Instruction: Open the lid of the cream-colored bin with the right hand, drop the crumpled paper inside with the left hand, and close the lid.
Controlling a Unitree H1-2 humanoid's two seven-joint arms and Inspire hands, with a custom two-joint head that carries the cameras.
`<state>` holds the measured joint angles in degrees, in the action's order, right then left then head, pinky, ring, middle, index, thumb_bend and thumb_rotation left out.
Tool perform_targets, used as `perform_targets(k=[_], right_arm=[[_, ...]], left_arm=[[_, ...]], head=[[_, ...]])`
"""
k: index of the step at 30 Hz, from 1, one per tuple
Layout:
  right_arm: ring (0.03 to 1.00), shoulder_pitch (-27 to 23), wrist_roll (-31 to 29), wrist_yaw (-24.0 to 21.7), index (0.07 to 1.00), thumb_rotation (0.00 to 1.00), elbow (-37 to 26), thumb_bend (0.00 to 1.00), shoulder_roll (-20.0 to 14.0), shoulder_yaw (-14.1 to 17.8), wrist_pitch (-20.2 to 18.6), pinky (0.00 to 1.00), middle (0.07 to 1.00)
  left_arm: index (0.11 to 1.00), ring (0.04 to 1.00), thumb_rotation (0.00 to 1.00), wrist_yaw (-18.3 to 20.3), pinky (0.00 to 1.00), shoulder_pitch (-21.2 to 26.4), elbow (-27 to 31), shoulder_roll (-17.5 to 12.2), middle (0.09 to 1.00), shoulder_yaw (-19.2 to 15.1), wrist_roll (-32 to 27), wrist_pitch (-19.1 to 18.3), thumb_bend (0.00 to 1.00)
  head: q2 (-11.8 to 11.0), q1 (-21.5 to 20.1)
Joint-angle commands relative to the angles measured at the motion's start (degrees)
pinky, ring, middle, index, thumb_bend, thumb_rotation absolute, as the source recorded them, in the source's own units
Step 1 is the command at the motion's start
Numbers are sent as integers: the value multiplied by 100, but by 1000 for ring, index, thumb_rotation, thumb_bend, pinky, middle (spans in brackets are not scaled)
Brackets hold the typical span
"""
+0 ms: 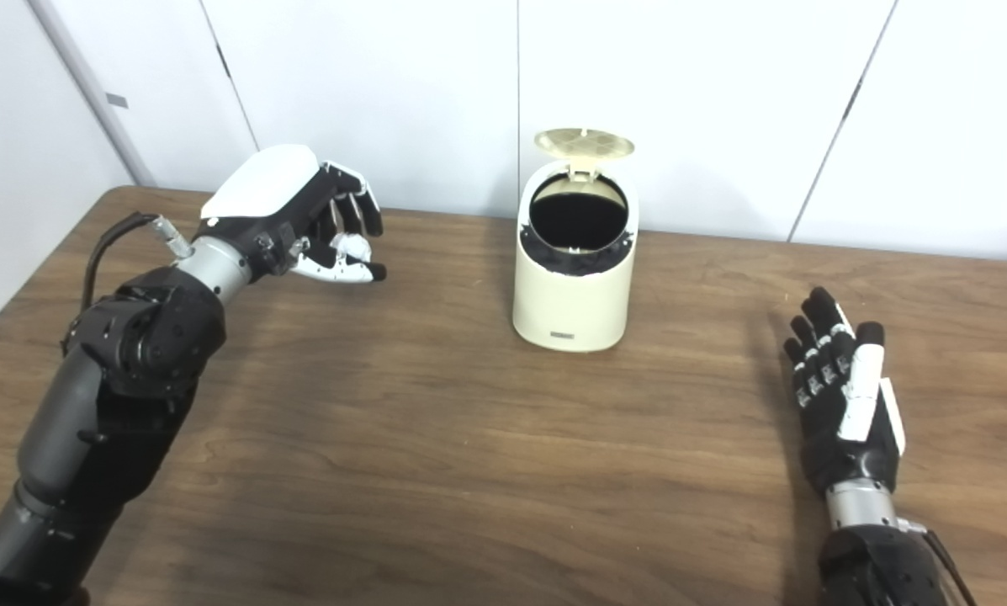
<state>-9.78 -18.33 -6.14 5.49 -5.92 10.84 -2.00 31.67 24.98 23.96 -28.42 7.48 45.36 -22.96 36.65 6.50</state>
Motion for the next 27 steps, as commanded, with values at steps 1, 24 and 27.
perform_targets(k=[1,24,27], right_arm=[[968,-23,45,50,916,1000,36,551,59,-44,-9,977,960],[934,-64,178,77,889,1000,285,560,180,-36,254,927,931],[930,-60,183,60,888,1000,313,566,194,-50,297,925,927]], left_arm=[[525,361,0,-146,364,313,26,-45,458,-22,26,130,495],[509,379,0,-58,331,946,-280,398,479,370,298,67,471],[509,381,0,-104,334,1003,-351,492,482,379,216,116,471]], head=[[-6,-6],[-294,-147],[-323,-182]])
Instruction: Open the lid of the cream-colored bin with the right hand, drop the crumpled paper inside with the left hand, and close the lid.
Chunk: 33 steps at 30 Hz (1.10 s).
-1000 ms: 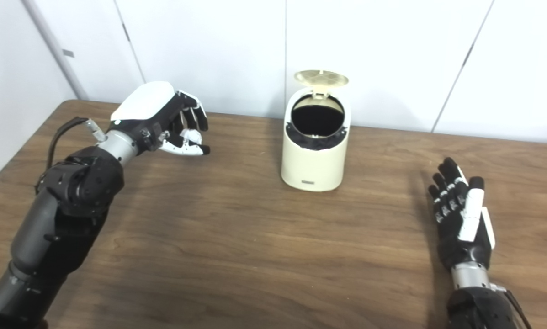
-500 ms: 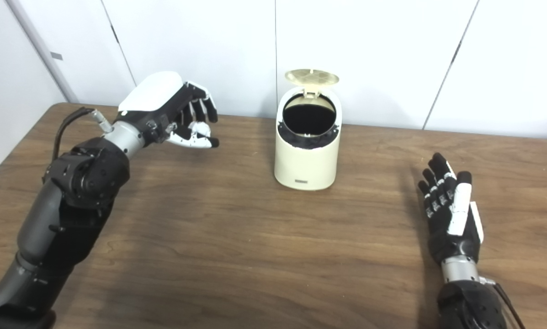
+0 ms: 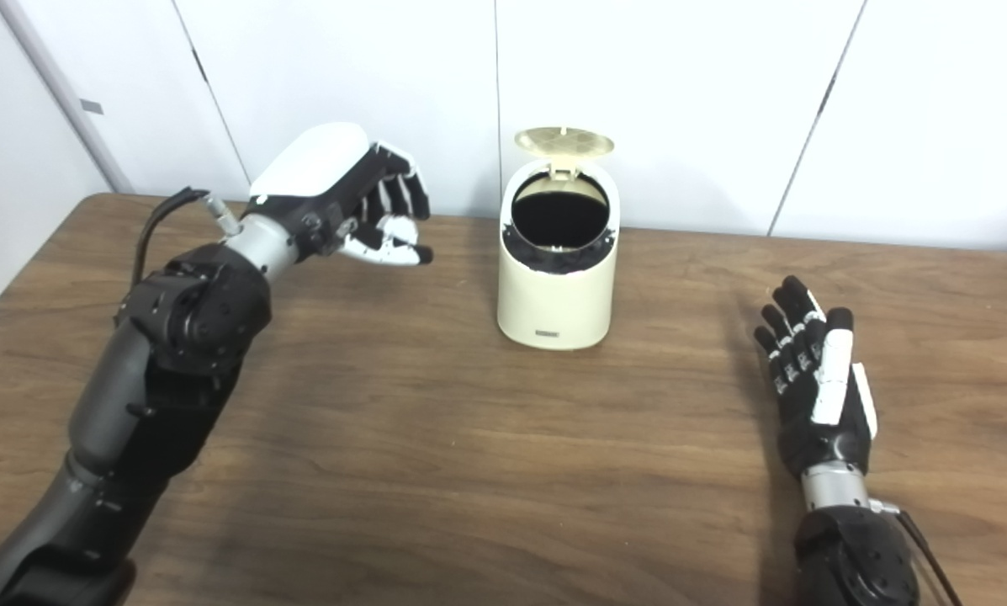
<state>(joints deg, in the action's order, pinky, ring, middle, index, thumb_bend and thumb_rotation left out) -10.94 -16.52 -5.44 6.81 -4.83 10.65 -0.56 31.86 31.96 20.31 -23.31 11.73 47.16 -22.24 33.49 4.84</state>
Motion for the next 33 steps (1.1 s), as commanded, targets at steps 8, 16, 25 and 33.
perform_targets(k=[8,16,25,33], right_arm=[[937,84,-7,-9,898,1000,201,555,124,-43,185,940,936],[940,85,26,-9,895,1000,274,549,133,-50,271,940,933],[939,66,56,44,889,1000,316,530,164,-16,342,943,930],[939,44,50,88,893,1000,341,529,204,-16,366,944,931]], left_arm=[[522,376,0,-315,318,483,-278,177,470,37,-101,304,469],[497,393,0,-438,320,674,-516,401,492,167,-33,358,472],[478,407,0,-590,362,863,-870,652,501,294,59,401,476],[480,397,0,-744,371,973,-1131,730,504,369,-5,500,475]], head=[[-80,-124],[-123,-203],[-175,-244],[-250,-327]])
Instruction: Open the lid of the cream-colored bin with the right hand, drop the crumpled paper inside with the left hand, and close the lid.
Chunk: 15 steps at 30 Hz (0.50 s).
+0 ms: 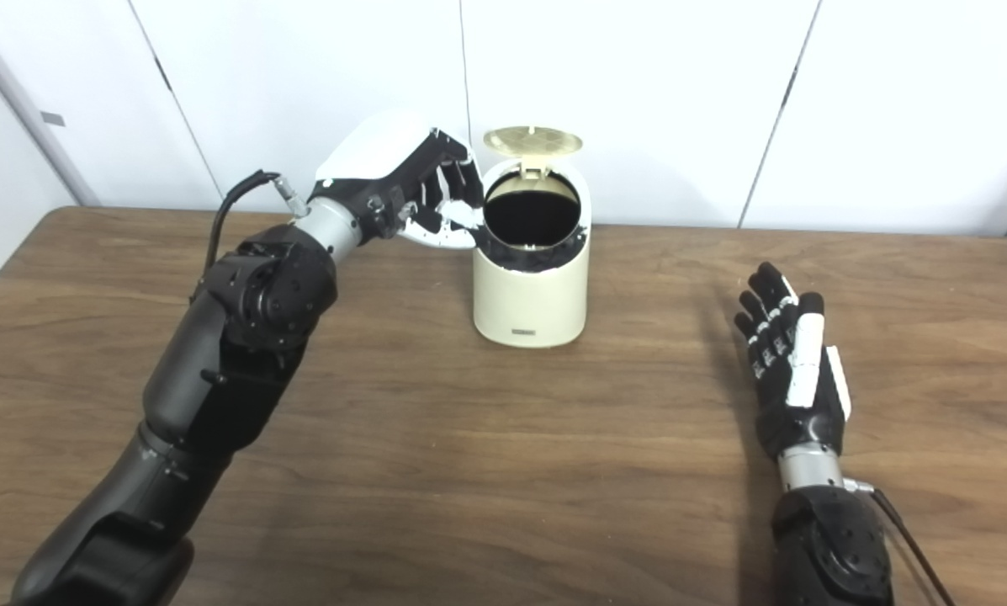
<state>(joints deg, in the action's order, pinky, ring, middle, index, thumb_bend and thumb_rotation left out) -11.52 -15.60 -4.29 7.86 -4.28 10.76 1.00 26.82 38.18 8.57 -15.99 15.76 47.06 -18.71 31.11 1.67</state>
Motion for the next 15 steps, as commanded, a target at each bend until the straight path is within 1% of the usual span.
perform_targets(k=[1,4,7,11,13,15], right_arm=[[940,99,-43,-25,894,1000,245,533,150,-29,213,946,933],[937,79,-44,-18,897,1000,262,542,159,-32,228,942,933],[934,77,-12,15,898,1000,244,546,174,-42,227,939,932],[942,88,1,28,899,997,283,575,182,-44,264,945,936],[945,100,14,21,899,994,294,590,177,-50,285,946,938],[945,123,21,21,902,995,259,585,168,-53,269,951,938]], left_arm=[[480,396,0,-248,366,366,18,11,504,-26,0,147,475],[485,397,0,-301,357,420,-78,82,502,-23,-26,110,474],[493,394,0,-454,348,495,-243,162,494,7,-20,145,474],[496,395,0,-707,364,552,-493,255,486,67,-59,355,475],[498,394,0,-723,364,561,-544,290,484,67,-95,364,475],[502,391,0,-741,361,587,-609,302,480,103,-93,424,474]], head=[[-12,-11],[-31,-37],[-59,-87],[-82,-150],[-86,-167],[-92,-215]])
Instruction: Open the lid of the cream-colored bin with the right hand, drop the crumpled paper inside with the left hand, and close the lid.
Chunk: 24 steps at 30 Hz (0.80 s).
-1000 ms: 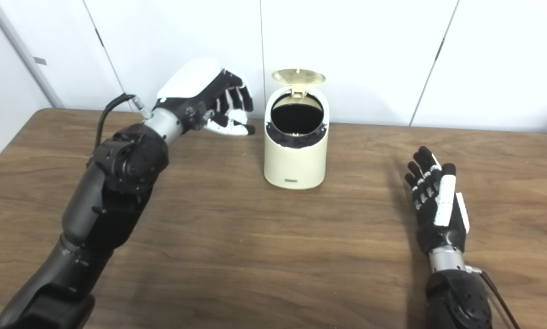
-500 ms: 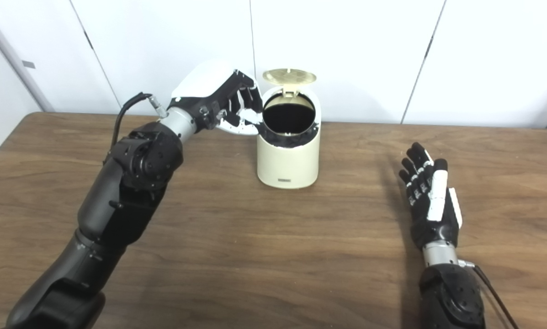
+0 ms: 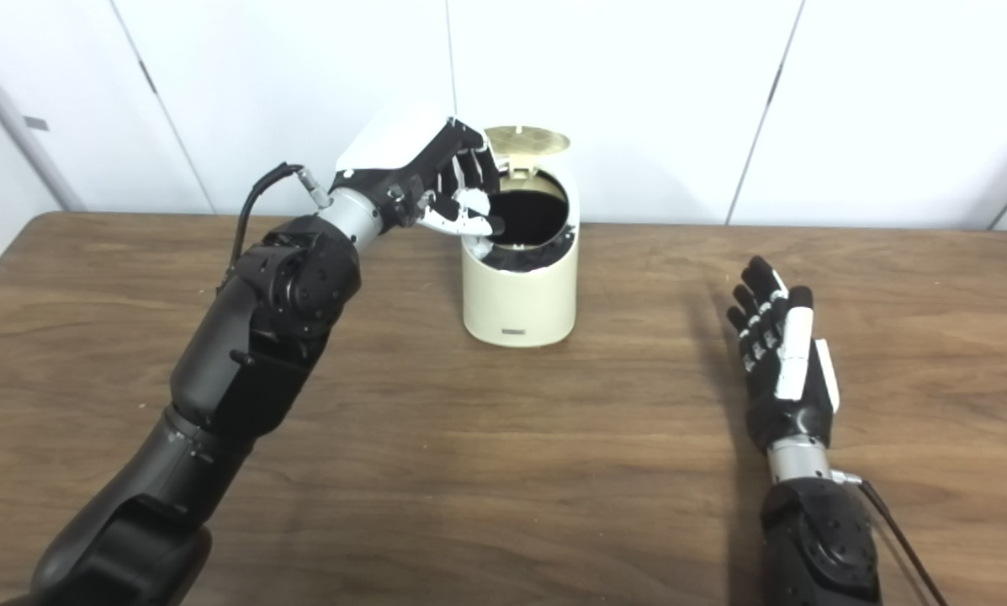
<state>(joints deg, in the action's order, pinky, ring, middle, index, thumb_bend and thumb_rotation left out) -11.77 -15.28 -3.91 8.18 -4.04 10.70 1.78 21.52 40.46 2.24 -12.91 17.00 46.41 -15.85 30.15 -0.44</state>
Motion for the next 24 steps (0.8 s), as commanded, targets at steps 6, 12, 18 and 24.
perform_targets(k=[6,12,18,24], right_arm=[[945,172,3,17,900,983,168,592,145,-42,126,943,936],[944,187,20,39,898,991,118,571,142,-50,61,945,933],[949,212,-2,28,900,995,101,594,142,-46,41,958,936],[951,176,49,61,894,996,136,583,152,-54,84,968,936]], left_arm=[[510,391,0,-261,333,396,-89,105,477,13,-48,116,472],[512,389,0,-394,334,399,-178,222,479,59,16,79,472],[516,380,0,-653,315,338,-248,330,491,73,85,117,469],[525,376,0,-836,299,277,-270,383,485,57,183,28,467]], head=[[-20,-38],[-10,-48],[9,-38],[29,-9]])
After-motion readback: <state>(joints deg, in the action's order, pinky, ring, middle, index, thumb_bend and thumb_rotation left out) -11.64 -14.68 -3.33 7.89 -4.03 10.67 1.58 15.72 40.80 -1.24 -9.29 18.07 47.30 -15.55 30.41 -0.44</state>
